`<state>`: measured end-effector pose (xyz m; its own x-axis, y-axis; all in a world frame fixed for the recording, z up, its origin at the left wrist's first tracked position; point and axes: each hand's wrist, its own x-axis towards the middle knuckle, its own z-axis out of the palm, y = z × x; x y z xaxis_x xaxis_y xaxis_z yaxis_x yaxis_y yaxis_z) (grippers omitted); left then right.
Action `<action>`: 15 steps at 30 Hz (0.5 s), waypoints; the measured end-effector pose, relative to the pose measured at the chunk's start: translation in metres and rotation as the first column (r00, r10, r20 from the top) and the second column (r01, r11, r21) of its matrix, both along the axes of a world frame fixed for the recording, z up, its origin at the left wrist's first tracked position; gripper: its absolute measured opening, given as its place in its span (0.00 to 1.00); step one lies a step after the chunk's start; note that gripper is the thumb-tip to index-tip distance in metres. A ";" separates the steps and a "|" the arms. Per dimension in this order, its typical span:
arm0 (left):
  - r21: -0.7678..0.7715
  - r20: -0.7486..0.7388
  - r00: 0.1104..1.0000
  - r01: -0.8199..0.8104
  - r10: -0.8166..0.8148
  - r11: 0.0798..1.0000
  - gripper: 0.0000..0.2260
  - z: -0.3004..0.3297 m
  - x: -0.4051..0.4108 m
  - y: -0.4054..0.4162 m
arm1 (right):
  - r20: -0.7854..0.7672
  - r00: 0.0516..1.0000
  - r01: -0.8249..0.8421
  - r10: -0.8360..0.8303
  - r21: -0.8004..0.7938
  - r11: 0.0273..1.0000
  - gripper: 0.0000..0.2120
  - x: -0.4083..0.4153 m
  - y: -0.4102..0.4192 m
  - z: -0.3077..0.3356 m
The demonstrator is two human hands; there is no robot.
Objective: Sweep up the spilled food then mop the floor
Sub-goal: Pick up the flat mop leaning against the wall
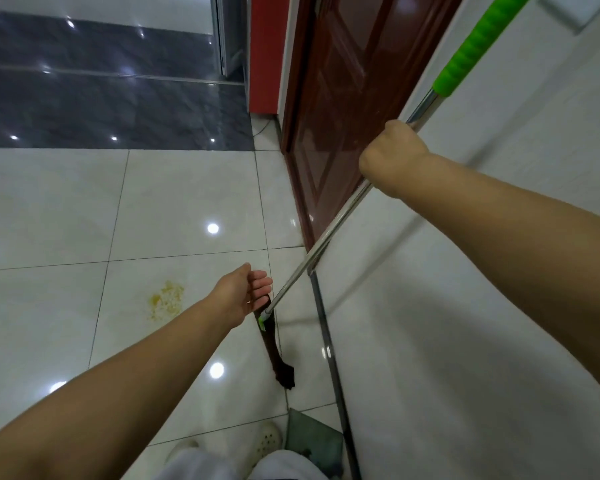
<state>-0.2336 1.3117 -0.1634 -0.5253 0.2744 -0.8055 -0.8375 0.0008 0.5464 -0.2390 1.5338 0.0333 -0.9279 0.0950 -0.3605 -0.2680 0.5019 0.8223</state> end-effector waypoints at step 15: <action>-0.008 0.023 0.998 0.063 -0.063 0.998 0.21 -0.012 -0.040 -0.168 | -0.128 0.949 0.273 -0.288 -0.123 0.954 0.15 0.004 -0.174 0.049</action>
<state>-0.2738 1.1441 -0.1752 -0.4891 0.2990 -0.8194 -0.8476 0.0589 0.5274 -0.2347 1.3601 0.0823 -0.9114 0.3283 -0.2481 0.0118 0.6236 0.7817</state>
